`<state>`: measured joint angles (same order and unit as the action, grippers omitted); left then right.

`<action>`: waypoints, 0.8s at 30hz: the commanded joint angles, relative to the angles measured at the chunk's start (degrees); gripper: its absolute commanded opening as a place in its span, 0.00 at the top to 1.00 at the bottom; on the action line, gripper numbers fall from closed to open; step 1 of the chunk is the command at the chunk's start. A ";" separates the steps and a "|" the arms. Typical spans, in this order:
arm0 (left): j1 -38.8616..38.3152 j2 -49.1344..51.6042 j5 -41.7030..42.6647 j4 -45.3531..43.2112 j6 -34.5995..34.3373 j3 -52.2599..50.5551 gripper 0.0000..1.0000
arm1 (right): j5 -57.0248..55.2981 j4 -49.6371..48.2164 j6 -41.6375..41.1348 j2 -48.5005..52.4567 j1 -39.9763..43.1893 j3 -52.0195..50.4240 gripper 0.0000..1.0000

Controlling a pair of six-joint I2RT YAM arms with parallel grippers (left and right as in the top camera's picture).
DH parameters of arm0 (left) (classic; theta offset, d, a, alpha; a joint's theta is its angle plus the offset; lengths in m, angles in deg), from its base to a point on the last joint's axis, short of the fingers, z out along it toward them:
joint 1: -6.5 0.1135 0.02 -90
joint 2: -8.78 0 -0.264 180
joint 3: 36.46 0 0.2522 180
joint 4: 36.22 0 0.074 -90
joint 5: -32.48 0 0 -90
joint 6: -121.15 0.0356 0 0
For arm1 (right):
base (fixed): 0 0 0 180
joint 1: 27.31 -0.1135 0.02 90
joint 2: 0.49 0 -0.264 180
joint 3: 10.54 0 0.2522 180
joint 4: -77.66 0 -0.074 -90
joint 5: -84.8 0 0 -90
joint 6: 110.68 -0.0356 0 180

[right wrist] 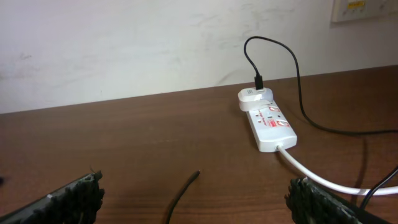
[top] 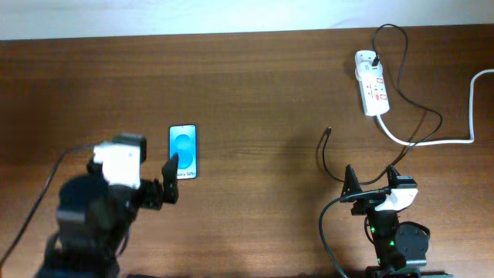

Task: Plug charger to phone and switch on socket
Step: 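Move the left gripper over the blue phone and lower onto it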

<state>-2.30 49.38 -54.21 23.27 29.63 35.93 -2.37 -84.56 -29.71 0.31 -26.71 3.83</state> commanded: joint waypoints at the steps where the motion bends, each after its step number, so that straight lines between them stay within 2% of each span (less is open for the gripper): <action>1: 0.44 9.64 1.46 3.10 -0.59 8.04 0.01 | 0.26 0.28 0.04 -0.44 0.15 -0.28 0.02; 3: 0.46 15.02 3.08 3.17 -0.57 9.94 0.01 | 0.26 0.28 0.04 -0.44 0.15 -0.28 0.02; 11: 0.44 25.31 3.61 6.69 -0.59 9.92 0.01 | 0.26 0.28 0.04 -0.44 0.15 -0.28 0.02; 24: 0.46 44.57 2.43 4.39 -0.63 9.92 0.01 | 0.26 0.28 0.04 -0.44 0.15 -0.28 0.02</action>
<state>-2.30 89.49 -51.67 28.08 29.61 44.92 -2.37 -84.56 -29.69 0.31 -26.71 3.83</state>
